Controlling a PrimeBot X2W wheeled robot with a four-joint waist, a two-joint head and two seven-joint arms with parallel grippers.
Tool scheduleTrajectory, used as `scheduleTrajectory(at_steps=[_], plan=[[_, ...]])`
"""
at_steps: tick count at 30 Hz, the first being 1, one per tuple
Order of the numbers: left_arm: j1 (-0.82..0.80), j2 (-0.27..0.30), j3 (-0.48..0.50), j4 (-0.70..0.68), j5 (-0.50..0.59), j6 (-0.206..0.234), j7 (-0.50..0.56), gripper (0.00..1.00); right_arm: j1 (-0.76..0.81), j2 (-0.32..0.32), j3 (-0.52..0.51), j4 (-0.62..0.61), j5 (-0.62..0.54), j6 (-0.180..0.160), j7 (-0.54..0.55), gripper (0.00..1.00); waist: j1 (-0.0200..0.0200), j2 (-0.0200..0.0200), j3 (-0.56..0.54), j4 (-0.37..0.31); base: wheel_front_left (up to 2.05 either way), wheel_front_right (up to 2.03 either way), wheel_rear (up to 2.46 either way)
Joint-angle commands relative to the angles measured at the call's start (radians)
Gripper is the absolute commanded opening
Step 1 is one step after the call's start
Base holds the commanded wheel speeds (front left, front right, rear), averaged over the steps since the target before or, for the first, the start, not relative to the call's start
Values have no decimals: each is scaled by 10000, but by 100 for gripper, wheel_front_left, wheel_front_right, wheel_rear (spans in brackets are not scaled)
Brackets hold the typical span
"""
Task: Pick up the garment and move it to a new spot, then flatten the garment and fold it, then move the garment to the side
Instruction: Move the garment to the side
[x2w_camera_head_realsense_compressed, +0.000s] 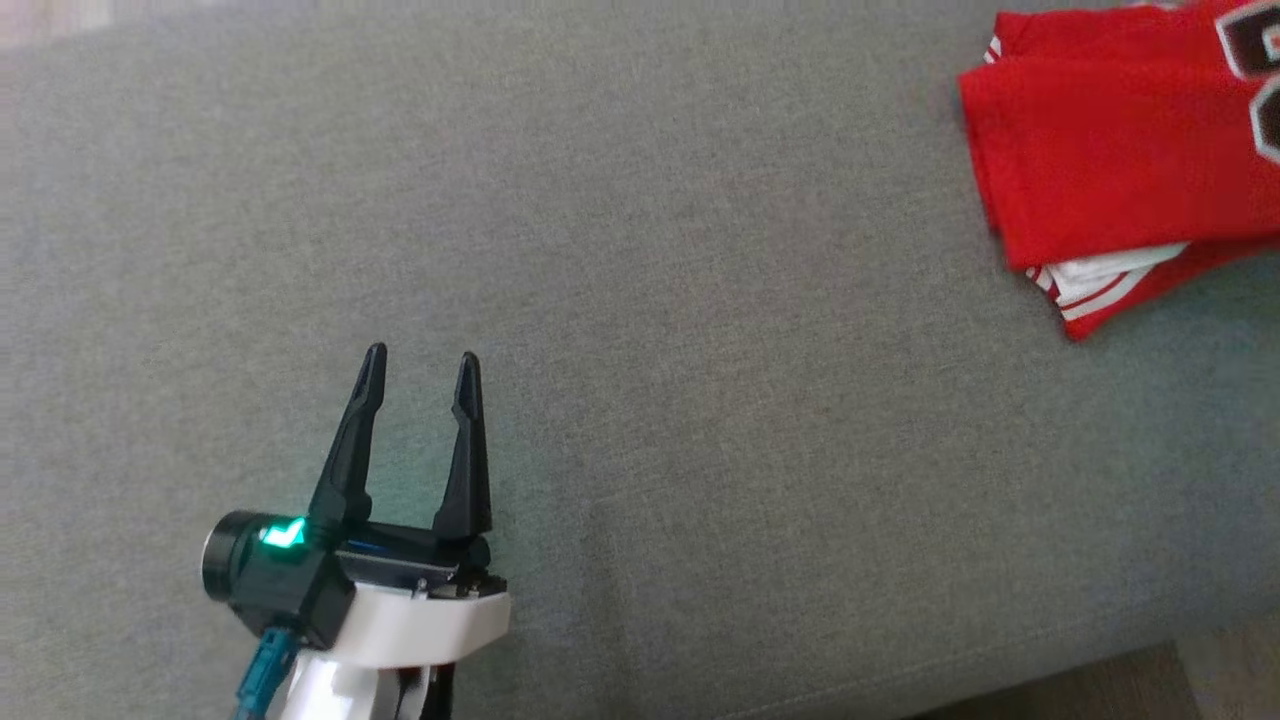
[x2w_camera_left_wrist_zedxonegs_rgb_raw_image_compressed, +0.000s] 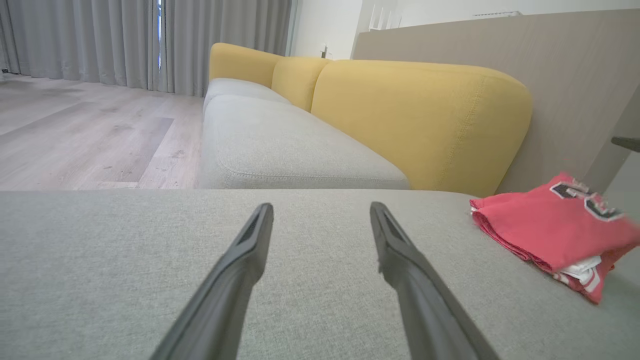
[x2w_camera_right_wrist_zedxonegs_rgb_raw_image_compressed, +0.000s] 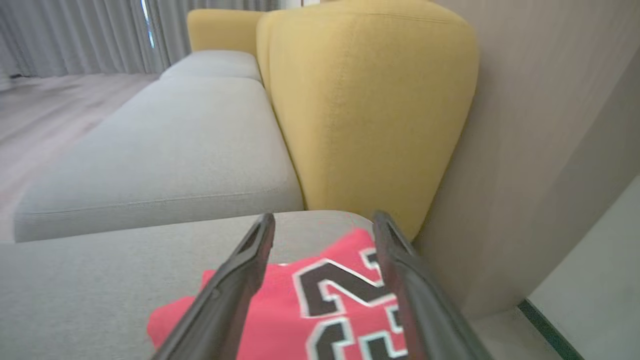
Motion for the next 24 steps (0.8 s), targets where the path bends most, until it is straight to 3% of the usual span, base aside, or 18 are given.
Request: scheduleTrajectory(at_steps=[1, 6, 11, 16, 20, 24], plan=[[-84, -63, 271, -270, -45, 16, -78, 100, 426, 114, 17, -478, -179, -9, -118, 100, 0, 0, -263, 59, 0, 0, 0], [144, -63, 270, -113, -290, 295, -78, 100, 2036, 1322, 632, -1349, -399, -9, -643, 100, 0, 0, -1192, 445, 0, 0, 0], [501, -63, 281, 125, -507, 589, -78, 100, 3484, 1935, 1635, -1569, -166, -9, -1216, 100, 0, 0, -2003, 1027, 0, 0, 0], [979, -63, 223, 419, -823, 802, -78, 100, 4663, 2619, 2198, -1438, -96, -9, -2497, 100, 0, 0, -2861, 1731, 0, 0, 0], [1346, -63, 150, 510, -860, 929, -78, 100, 5549, 3105, 2042, -1469, -621, -9, -3046, 100, 0, 0, -3513, 2261, 0, 0, 0], [1690, -63, 247, 375, -695, 973, -78, 100, 6566, 3873, 1045, -2815, -1448, -9, -3090, 100, 0, 0, -3964, 2576, 0, 0, 0]])
